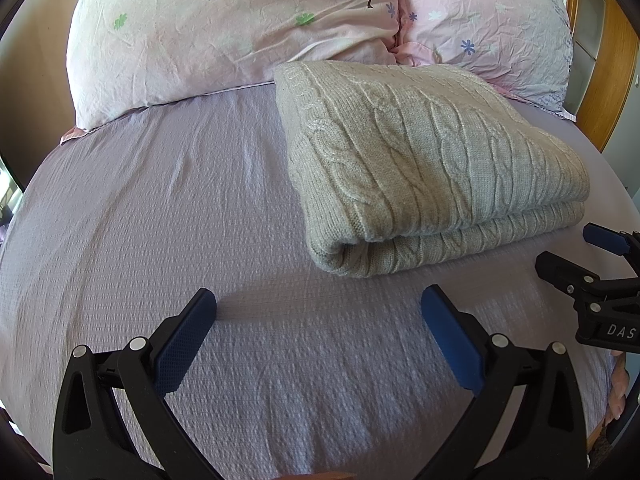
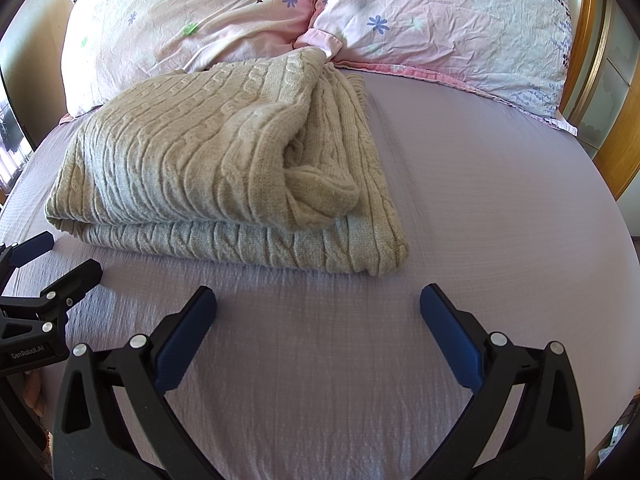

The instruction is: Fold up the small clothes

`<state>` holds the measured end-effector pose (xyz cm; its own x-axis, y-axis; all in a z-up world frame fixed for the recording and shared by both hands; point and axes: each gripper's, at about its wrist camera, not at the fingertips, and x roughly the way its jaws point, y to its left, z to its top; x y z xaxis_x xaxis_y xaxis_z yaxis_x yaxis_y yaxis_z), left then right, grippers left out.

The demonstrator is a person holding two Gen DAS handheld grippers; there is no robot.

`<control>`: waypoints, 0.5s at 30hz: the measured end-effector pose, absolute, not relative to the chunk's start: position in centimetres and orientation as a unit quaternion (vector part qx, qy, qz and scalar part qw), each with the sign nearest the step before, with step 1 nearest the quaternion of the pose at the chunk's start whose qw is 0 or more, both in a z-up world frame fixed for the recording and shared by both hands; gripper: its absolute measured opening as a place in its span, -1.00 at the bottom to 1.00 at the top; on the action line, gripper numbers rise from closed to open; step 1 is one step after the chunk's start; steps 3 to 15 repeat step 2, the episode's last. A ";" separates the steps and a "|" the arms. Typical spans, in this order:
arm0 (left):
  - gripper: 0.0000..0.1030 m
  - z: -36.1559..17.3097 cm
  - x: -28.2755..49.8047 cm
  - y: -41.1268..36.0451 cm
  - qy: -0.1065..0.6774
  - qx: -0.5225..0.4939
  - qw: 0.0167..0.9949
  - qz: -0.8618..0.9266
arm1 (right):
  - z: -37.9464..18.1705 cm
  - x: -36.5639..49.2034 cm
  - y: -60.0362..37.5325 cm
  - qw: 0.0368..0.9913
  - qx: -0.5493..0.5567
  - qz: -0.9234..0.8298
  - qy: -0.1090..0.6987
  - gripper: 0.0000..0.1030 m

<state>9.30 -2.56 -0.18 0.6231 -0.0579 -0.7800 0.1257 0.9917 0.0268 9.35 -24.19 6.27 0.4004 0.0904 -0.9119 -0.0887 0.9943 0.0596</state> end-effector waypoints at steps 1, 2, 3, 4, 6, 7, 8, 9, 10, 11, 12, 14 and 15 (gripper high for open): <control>0.97 -0.2 9.3 -2.6 0.431 0.039 0.900 -0.051 | 6.3 9.4 -24.2 0.837 0.001 0.053 0.545 0.97; 0.97 -0.2 9.3 -2.6 0.431 0.039 0.900 -0.051 | 6.3 9.4 -24.2 0.837 0.001 0.053 0.545 0.97; 0.97 -0.2 9.3 -2.6 0.431 0.039 0.900 -0.051 | 6.3 9.4 -24.2 0.837 0.001 0.053 0.545 0.97; 0.97 -0.2 9.3 -2.6 0.431 0.039 0.900 -0.051 | 6.3 9.4 -24.2 0.837 0.001 0.053 0.545 0.97; 0.97 -0.2 9.3 -2.6 0.431 0.039 0.900 -0.051 | 6.3 9.4 -24.2 0.837 0.001 0.053 0.545 0.97; 0.97 -0.2 9.3 -2.6 0.431 0.039 0.900 -0.051 | 6.3 9.4 -24.2 0.837 0.001 0.053 0.545 0.97; 0.97 -0.2 9.3 -2.6 0.431 0.039 0.900 -0.051 | 6.3 9.4 -24.2 0.837 0.001 0.053 0.545 0.97; 0.97 -0.2 9.3 -2.6 0.431 0.039 0.900 -0.051 | 6.3 9.4 -24.2 0.837 0.001 0.053 0.545 0.97; 0.97 -0.2 9.3 -2.6 0.431 0.039 0.900 -0.051 | 6.3 9.4 -24.2 0.837 0.001 0.053 0.545 0.97; 0.97 -0.2 9.3 -2.6 0.431 0.039 0.900 -0.051 | 6.3 9.4 -24.2 0.837 0.001 0.053 0.545 0.97; 0.97 -0.2 9.3 -2.6 0.431 0.039 0.900 -0.051 | 6.3 9.4 -24.2 0.837 0.001 0.053 0.545 0.97; 0.97 -0.2 9.3 -2.6 0.431 0.039 0.900 -0.051 | 6.3 9.4 -24.2 0.837 0.001 0.053 0.545 0.97; 0.97 -0.2 9.3 -2.6 0.431 0.039 0.900 -0.051 | 6.3 9.4 -24.2 0.837 0.001 0.053 0.545 0.97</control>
